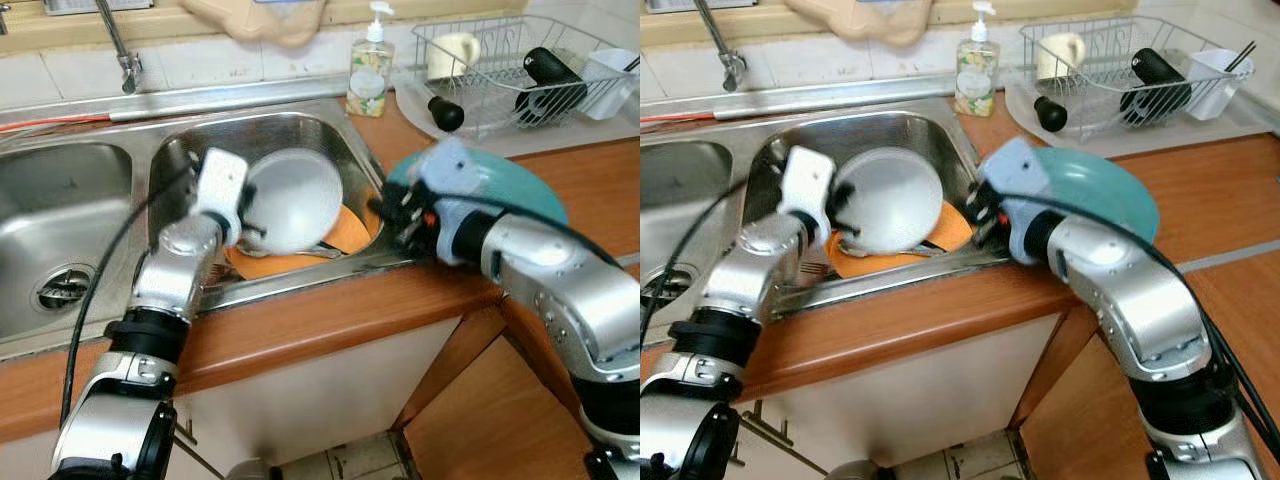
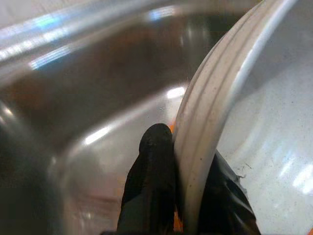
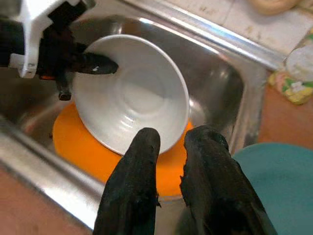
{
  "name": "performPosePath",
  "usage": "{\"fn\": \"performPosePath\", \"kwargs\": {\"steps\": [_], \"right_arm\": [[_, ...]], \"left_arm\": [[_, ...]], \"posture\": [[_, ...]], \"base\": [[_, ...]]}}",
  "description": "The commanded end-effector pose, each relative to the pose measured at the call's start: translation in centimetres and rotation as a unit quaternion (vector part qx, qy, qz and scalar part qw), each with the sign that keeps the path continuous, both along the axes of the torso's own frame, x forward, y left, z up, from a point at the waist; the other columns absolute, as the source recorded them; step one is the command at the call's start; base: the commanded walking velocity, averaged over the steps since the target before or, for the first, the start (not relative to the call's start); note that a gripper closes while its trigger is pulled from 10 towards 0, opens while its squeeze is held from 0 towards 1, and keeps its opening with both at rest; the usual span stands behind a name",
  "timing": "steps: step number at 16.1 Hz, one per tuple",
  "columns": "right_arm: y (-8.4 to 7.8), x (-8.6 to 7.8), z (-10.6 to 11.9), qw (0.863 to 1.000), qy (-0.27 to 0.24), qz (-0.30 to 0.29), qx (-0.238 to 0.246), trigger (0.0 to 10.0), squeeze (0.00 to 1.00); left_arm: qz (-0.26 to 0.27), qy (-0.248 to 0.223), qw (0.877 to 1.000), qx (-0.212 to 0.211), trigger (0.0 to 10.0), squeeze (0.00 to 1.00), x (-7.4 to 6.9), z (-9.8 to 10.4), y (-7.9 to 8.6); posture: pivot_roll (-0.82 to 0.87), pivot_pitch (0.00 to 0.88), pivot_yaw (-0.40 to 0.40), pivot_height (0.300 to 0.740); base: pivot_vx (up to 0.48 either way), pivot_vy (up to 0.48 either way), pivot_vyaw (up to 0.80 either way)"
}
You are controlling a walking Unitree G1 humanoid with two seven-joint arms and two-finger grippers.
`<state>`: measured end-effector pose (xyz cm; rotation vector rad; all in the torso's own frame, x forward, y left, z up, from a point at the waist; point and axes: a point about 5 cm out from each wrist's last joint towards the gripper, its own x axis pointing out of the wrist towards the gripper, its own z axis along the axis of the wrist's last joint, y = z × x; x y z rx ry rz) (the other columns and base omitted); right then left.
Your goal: Kitchen organization
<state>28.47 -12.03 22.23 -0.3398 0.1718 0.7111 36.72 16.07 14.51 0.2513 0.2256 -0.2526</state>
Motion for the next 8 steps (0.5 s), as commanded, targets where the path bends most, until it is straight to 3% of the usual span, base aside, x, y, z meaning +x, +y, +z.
{"fn": "performPosePath", "kwargs": {"steps": [1,3,4,5,8], "right_arm": [[0.2,-0.4,0.0,1.0,-0.002,0.014,-0.015,10.0,0.0],[0.2,-0.6,-0.3,0.999,0.003,0.027,-0.028,10.0,0.0],[0.2,-0.7,-0.4,0.999,0.005,0.031,-0.032,10.0,0.0],[0.2,-0.8,-0.6,0.999,0.008,0.037,-0.038,10.0,0.0],[0.3,-0.8,-0.6,0.998,0.008,0.038,-0.039,10.0,0.0]], "left_arm": [[-0.015,-0.009,1.0,0.012,0.0,0.0,0.6,1.1,-0.5],[-0.032,0.013,0.999,0.023,2.4,0.0,0.6,0.5,-1.0],[-0.044,0.026,0.998,0.028,4.9,0.0,0.6,0.2,-1.2],[-0.052,0.038,0.997,0.035,10.0,0.0,0.6,-0.1,-1.4],[-0.053,0.041,0.997,0.036,10.0,0.0,0.6,-0.2,-1.4]], "posture": [[-0.09,0.0,0.036,0.74],[-0.09,0.0,0.035,0.74],[-0.1,0.0,0.035,0.74],[-0.1,0.0,0.034,0.74],[-0.1,0.0,0.034,0.74]], "base": [[0.0,0.0,0.0],[0.0,0.0,0.0],[0.0,0.0,0.0],[0.0,0.0,0.0],[0.0,0.0,0.0]]}}
